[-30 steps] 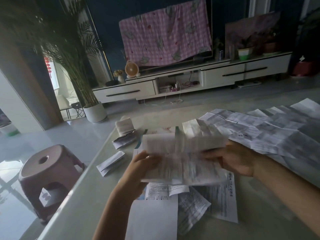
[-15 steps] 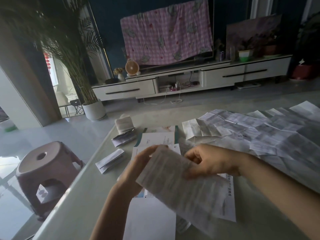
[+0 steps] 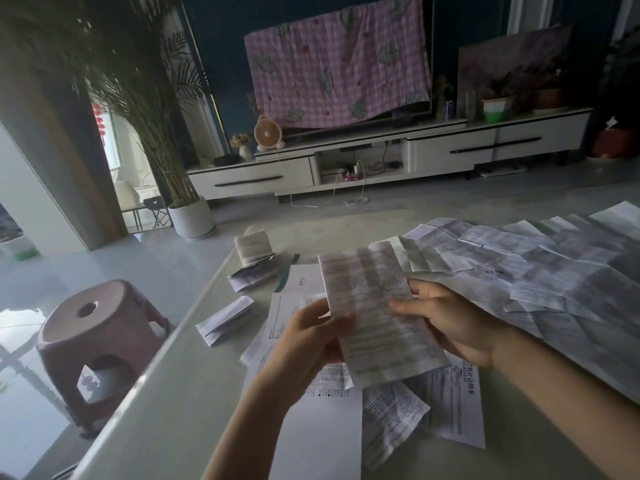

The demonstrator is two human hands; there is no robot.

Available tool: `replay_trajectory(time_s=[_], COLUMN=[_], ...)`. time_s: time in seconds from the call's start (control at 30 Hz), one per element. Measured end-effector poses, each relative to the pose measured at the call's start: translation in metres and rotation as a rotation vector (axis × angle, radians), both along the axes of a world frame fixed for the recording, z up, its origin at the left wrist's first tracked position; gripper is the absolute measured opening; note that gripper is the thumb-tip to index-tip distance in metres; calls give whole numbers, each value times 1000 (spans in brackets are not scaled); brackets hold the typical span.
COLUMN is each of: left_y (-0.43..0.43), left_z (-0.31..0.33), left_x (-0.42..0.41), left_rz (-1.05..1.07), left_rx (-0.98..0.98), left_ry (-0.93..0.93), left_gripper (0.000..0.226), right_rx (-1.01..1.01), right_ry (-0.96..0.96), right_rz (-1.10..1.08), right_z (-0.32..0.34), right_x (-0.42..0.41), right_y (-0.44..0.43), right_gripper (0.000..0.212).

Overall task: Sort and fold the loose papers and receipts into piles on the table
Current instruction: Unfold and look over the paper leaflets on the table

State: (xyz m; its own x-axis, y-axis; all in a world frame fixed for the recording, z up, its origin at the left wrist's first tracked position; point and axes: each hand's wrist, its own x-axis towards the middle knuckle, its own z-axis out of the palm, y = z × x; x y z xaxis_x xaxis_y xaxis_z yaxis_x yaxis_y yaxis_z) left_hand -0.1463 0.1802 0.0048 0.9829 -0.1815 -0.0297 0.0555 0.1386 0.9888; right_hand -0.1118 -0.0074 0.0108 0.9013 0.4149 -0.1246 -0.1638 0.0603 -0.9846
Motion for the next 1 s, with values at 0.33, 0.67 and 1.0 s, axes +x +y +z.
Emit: replay_trajectory(time_s=[0.33,0.67,1.0], left_y=[0,-16,-44], left_z=[1,-16,-13], left_x=[4,2,-8], left_rz=[109,235,512], left_rx=[-56,104,215], left_ry=[25,24,-170], left_gripper=[35,22,21], right_rx=[19,-81,-495], right_ry=[-78,-335,-775], right_rz=[-16,-202,-661], right_z=[-4,-6,-26], right_x=[-3,-12,-9], right_y=[-4,4,33], right_gripper=[39,33,29])
